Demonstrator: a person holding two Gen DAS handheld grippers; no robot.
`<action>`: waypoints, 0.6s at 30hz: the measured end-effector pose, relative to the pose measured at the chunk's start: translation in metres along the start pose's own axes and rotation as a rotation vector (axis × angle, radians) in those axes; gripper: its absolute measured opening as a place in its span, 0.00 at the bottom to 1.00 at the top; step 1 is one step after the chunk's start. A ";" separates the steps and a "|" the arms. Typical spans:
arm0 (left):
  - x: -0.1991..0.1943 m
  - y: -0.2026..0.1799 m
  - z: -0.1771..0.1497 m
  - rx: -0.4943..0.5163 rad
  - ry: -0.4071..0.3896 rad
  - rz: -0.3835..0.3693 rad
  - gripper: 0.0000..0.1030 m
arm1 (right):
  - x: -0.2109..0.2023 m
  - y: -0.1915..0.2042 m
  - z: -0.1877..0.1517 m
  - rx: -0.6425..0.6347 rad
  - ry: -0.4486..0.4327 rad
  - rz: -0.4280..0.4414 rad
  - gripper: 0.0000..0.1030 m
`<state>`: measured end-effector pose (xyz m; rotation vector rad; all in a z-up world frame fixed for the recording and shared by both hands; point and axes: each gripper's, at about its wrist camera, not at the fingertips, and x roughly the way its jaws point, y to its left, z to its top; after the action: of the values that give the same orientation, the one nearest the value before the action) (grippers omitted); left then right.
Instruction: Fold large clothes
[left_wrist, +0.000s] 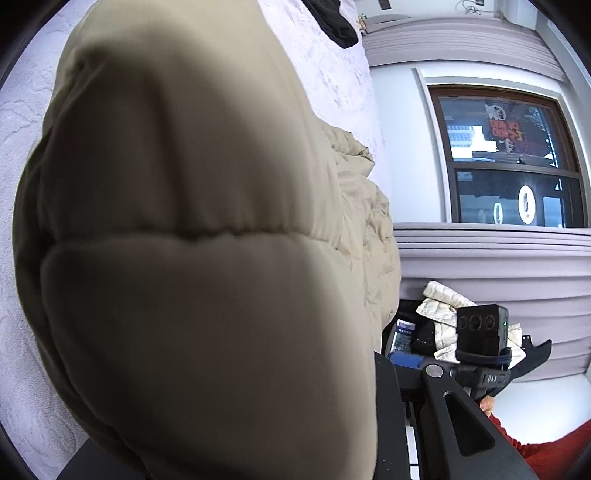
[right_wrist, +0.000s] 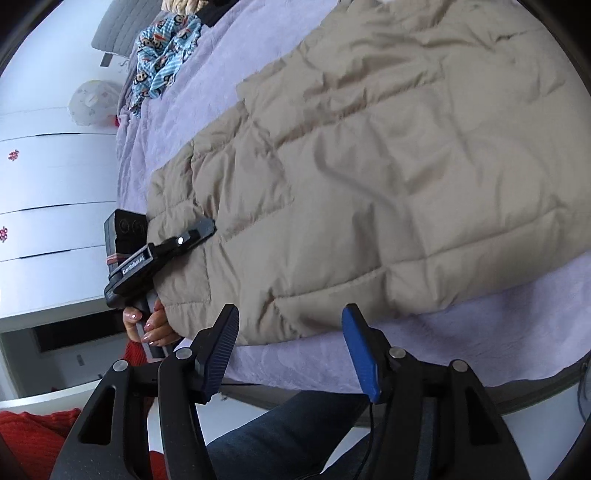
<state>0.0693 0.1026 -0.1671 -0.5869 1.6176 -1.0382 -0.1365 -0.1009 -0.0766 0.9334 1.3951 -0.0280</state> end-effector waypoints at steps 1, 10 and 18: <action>0.000 -0.001 0.000 -0.007 0.001 0.003 0.27 | -0.004 0.001 0.007 -0.002 -0.036 -0.043 0.59; 0.003 -0.034 0.002 -0.017 -0.022 0.087 0.27 | 0.022 -0.001 0.066 -0.223 -0.137 -0.279 0.10; 0.023 -0.108 0.002 -0.011 -0.057 0.125 0.27 | 0.086 -0.035 0.105 -0.213 -0.047 -0.210 0.06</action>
<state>0.0501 0.0300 -0.0867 -0.5112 1.5906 -0.9134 -0.0494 -0.1413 -0.1787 0.6049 1.4171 -0.0584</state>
